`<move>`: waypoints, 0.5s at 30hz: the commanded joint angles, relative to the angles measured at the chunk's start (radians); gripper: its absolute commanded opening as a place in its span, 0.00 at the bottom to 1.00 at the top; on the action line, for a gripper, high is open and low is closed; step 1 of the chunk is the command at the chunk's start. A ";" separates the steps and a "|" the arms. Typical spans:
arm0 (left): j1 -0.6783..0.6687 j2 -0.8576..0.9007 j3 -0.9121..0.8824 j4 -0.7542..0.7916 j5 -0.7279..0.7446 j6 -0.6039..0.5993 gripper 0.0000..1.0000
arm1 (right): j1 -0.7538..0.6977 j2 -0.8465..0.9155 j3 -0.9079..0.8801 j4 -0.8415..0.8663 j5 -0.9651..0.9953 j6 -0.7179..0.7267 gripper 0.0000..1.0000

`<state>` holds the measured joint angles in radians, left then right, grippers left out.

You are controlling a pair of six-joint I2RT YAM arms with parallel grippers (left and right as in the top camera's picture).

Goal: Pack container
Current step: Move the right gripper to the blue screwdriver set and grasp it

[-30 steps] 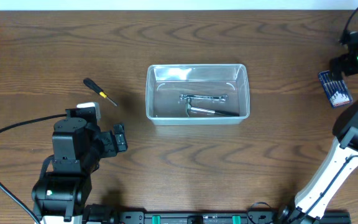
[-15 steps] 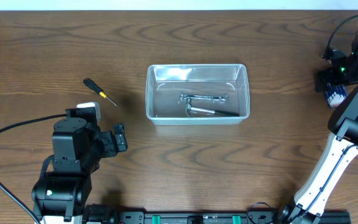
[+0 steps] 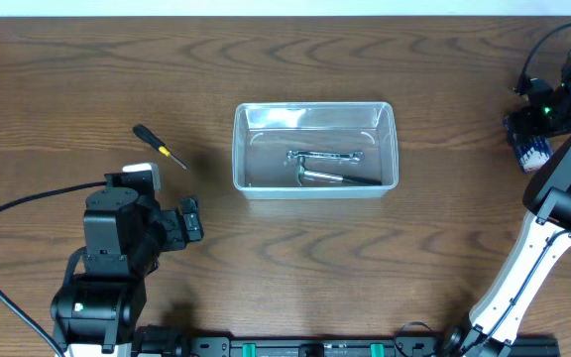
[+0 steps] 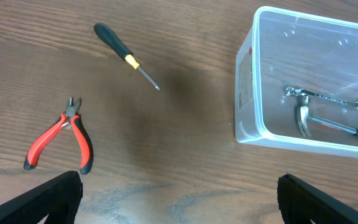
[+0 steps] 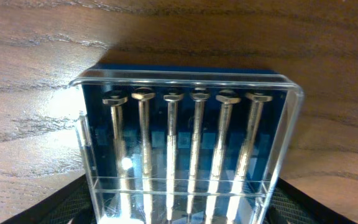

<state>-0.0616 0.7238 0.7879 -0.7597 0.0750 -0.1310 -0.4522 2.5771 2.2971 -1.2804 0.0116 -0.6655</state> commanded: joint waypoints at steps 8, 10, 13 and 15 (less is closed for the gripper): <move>0.004 0.000 0.021 -0.003 -0.004 -0.006 0.98 | 0.001 0.015 0.004 -0.003 -0.047 0.007 0.57; 0.004 0.000 0.021 -0.003 -0.004 -0.006 0.98 | 0.001 0.015 0.004 -0.004 -0.051 0.007 0.52; 0.004 0.000 0.021 -0.002 -0.004 -0.006 0.98 | 0.002 0.015 0.005 -0.002 -0.114 0.014 0.38; 0.004 0.000 0.021 -0.002 -0.004 -0.006 0.98 | 0.006 0.015 0.007 -0.002 -0.190 0.019 0.31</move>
<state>-0.0616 0.7238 0.7879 -0.7597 0.0746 -0.1314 -0.4534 2.5771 2.2986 -1.2816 -0.0280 -0.6609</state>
